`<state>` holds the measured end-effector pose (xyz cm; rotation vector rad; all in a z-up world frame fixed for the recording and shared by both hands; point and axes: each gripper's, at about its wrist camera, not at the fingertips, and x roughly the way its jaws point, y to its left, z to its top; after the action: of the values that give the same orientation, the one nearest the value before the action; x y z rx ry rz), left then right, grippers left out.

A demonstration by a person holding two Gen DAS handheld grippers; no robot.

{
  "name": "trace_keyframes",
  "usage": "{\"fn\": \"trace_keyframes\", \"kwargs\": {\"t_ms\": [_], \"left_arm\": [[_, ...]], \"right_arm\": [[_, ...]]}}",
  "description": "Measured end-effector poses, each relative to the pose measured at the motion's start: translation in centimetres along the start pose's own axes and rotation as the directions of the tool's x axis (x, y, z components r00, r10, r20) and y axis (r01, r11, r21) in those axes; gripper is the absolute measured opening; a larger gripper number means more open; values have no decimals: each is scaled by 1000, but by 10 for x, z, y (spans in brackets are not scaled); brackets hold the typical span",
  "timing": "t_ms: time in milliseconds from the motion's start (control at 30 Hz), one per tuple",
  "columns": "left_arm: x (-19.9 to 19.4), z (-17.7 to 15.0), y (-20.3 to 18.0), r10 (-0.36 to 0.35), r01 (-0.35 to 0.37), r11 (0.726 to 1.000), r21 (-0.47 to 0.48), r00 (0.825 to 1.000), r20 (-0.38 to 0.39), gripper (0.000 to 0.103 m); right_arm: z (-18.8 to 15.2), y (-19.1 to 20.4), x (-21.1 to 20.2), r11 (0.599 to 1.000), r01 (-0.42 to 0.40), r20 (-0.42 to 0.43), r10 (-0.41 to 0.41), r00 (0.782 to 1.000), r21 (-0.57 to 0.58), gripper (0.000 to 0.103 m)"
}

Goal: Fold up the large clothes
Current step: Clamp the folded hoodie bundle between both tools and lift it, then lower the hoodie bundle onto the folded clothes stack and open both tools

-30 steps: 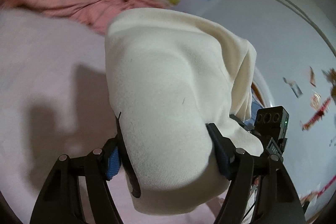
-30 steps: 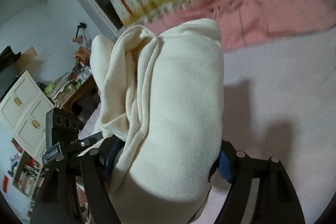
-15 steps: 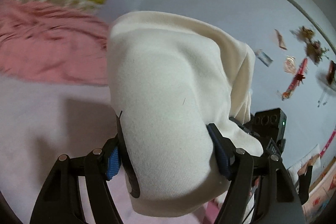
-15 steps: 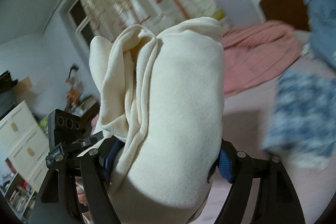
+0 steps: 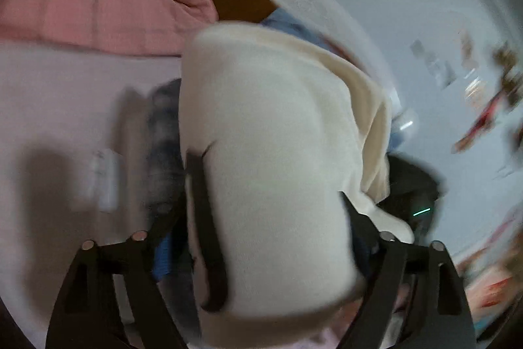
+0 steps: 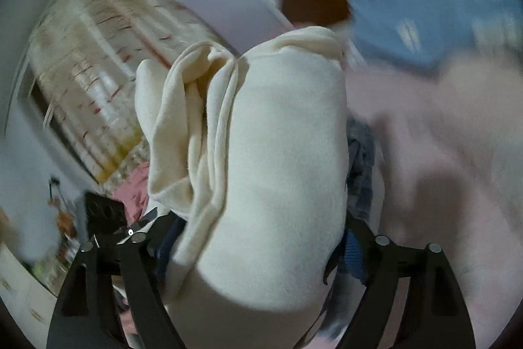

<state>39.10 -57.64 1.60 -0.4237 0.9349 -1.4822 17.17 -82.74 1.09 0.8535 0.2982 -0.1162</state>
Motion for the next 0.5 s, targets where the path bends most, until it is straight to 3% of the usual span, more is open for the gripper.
{"fn": "trace_keyframes", "kwargs": {"t_ms": [33, 67, 167, 233, 367, 433, 500], "left_arm": [[-3, -2, -5, -3, 3, 1000, 30, 1000, 12, 90], [-8, -2, -15, 32, -34, 995, 93, 999, 24, 90], [-19, 1, -30, 146, -154, 976, 157, 987, 63, 98], [-28, -1, -39, 200, -217, 962, 164, 973, 113, 102], [-44, -11, -64, 326, -387, 898, 208, 905, 273, 103], [-54, -15, -76, 359, -438, 871, 221, 877, 320, 103], [-73, -19, -90, 364, -472, 849, 239, 849, 383, 103]], "right_arm": [[-1, -9, 2, 996, -78, 0, 78, 997, 32, 94], [-2, -9, 2, 996, -88, -1, 88, 996, 35, 96], [5, 26, -2, 989, 53, 28, -50, 998, -140, 96], [6, 40, -1, 983, 84, 36, -80, 996, -163, 97], [2, 65, -13, 958, 200, 109, -181, 977, -204, 103], [0, 83, -22, 927, 281, 153, -249, 956, -249, 103], [-6, 104, -39, 878, 381, 229, -324, 918, -289, 103]]}}
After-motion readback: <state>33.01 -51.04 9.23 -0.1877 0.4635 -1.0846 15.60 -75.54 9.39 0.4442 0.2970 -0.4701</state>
